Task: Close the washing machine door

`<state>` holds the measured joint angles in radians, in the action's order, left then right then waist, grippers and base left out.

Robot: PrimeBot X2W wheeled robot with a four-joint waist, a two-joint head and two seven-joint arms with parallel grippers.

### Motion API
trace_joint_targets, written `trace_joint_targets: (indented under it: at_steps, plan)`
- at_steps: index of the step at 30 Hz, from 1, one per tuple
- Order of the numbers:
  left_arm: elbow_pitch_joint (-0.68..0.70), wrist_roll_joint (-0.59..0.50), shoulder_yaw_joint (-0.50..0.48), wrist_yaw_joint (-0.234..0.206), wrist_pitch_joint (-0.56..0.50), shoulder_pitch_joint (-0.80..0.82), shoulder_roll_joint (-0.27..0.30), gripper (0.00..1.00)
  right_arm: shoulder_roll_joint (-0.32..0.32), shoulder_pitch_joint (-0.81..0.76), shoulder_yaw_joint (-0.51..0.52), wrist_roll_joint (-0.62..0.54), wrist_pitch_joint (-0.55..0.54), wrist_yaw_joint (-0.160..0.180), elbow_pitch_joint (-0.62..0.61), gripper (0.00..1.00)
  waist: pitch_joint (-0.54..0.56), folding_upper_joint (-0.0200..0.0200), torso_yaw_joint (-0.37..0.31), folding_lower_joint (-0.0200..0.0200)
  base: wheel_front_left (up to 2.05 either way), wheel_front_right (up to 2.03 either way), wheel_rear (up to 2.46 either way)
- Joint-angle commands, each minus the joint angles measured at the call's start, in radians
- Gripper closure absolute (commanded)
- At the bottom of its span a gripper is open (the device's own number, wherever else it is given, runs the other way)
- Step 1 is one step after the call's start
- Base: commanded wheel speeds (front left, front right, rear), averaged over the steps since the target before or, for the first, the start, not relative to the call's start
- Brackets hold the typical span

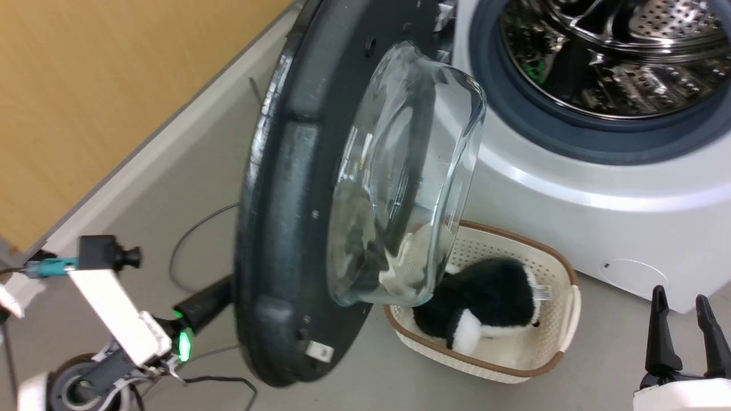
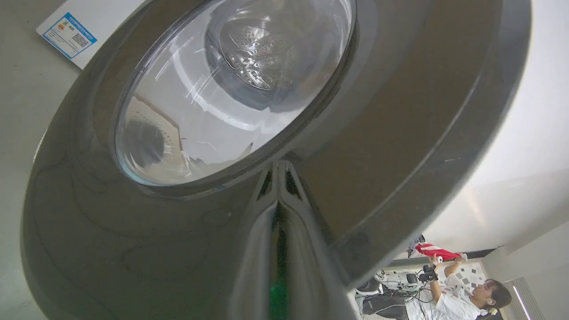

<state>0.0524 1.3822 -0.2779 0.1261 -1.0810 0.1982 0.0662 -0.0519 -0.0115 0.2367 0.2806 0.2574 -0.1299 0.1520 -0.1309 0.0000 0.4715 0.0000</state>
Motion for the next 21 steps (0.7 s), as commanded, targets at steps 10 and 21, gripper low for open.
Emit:
trace_joint_targets:
  at_steps: [10,21]
  plan:
    - [0.065,0.040,0.215,0.005,0.085,-0.045,-0.015,1.00,0.002,0.029,-0.007,0.002,0.004,-0.001,-0.007,0.00,-0.019,0.0000,-0.150,0.0000,0.00,0.00,0.00]
    - [0.058,0.033,0.477,0.005,0.371,-0.002,-0.016,1.00,0.002,0.056,-0.005,0.014,0.004,-0.001,-0.008,0.00,-0.059,0.0000,-0.345,0.0000,0.00,0.00,0.00]
